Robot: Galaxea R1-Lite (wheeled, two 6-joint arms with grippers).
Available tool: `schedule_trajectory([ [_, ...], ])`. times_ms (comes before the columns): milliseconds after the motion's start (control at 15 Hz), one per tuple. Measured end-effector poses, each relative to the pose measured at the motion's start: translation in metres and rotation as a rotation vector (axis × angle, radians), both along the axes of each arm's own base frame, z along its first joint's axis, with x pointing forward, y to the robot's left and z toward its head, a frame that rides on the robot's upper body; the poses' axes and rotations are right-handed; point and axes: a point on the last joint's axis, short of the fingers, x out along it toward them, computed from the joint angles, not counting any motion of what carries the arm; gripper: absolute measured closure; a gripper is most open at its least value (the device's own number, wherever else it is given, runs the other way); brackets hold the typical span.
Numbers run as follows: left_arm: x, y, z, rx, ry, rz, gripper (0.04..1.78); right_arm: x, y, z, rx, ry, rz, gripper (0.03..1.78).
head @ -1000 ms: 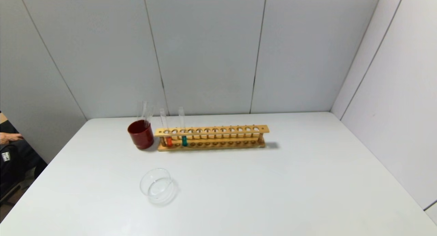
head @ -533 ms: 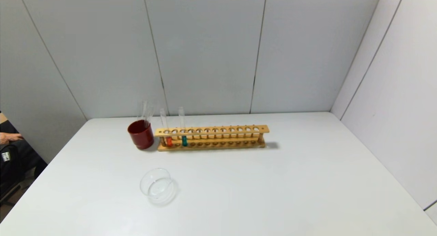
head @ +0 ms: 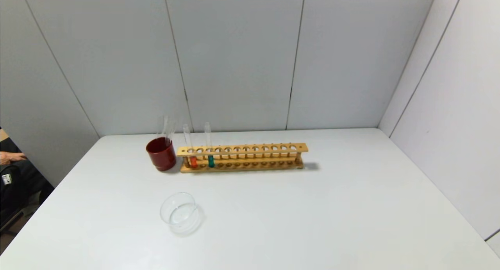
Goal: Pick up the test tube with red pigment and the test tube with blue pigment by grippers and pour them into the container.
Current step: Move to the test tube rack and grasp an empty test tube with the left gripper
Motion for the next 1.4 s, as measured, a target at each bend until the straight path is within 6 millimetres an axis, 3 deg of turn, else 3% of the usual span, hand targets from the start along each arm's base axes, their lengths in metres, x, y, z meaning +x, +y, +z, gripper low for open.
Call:
schedule_trajectory([
  [200,-0.001,0.000,0.002,0.013,-0.004,-0.005,0.07,0.000,0.000,0.000,0.000,0.000,0.000,0.06],
  [333,-0.004,0.000,0.014,0.017,-0.016,-0.010,0.07,0.000,0.000,0.000,0.000,0.000,0.000,0.06],
  [533,-0.011,0.000,0.049,0.021,-0.019,-0.010,0.07,0.000,0.000,0.000,0.000,0.000,0.000,0.06],
  [733,-0.005,0.000,0.093,0.037,0.002,-0.018,0.07,0.000,0.000,0.000,0.000,0.000,0.000,0.06],
  [1067,0.044,-0.002,0.149,0.031,0.097,-0.089,0.07,0.000,0.000,0.000,0.000,0.000,0.000,0.06],
  [1400,0.128,-0.005,0.161,-0.026,0.184,-0.133,0.07,0.000,0.000,0.000,0.000,0.000,0.000,0.06],
])
